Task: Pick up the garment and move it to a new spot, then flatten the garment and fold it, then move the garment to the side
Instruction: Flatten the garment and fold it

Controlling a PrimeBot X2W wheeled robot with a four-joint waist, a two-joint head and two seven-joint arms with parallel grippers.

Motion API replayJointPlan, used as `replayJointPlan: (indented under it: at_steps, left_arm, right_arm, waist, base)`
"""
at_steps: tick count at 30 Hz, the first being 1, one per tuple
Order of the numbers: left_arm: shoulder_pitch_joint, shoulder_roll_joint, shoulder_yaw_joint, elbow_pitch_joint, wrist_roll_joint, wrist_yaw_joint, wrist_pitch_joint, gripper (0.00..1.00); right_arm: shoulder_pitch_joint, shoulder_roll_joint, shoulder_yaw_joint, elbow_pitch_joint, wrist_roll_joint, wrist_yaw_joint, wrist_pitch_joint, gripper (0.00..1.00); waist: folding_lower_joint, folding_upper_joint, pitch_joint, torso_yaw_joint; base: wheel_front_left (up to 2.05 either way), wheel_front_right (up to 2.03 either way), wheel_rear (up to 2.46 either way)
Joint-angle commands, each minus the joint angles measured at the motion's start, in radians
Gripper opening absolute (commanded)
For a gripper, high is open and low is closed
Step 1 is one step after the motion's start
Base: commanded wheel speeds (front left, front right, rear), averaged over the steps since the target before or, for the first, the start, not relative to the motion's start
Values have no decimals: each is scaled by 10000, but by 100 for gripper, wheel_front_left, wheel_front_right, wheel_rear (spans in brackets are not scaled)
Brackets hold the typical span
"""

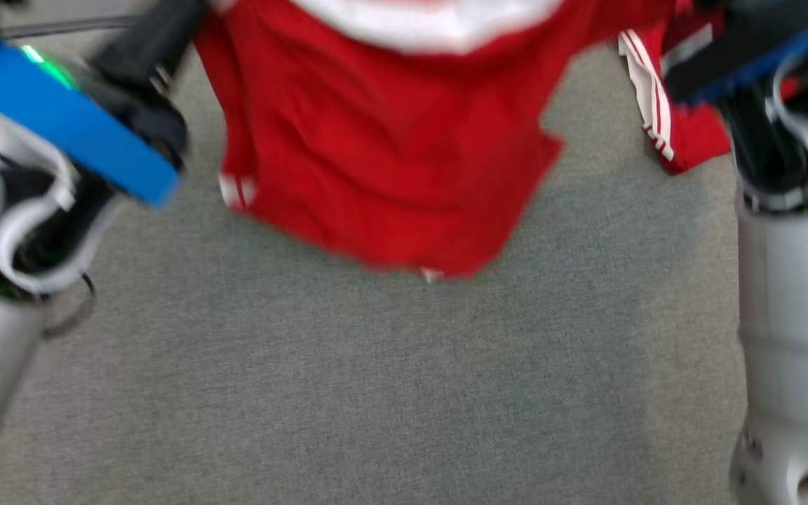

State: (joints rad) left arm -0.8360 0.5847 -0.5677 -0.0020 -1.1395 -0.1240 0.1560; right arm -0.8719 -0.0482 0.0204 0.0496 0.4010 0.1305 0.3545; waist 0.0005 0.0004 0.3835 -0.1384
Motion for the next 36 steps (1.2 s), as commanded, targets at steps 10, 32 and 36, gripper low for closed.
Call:
replayJointPlan:
  at_steps: [10, 32, 36]
  left_arm:
    - [-3309, -715, 437, 2909, 1905, 186, -1608, 0]
    - [2847, -1046, -3043, 4924, 1981, -59, -3863, 0]
    - [4179, -812, -3385, 4692, 1860, 106, -3910, 0]
  right_arm:
    - [-4273, -118, 361, 3520, -2379, 3, -4184, 0]
    - [4103, -423, 1310, 4140, -1282, 5, -3372, 0]
    - [5767, -498, 797, 2638, -1816, 3, -2235, 0]
  waist:
    - [-5, -4, 429, 32]
    - [-5, -4, -892, 178]
    - [-5, -4, -1448, 409]
  base:
    - [0, 0, 0]
    - [0, 0, 0]
    - [0, 0, 0]
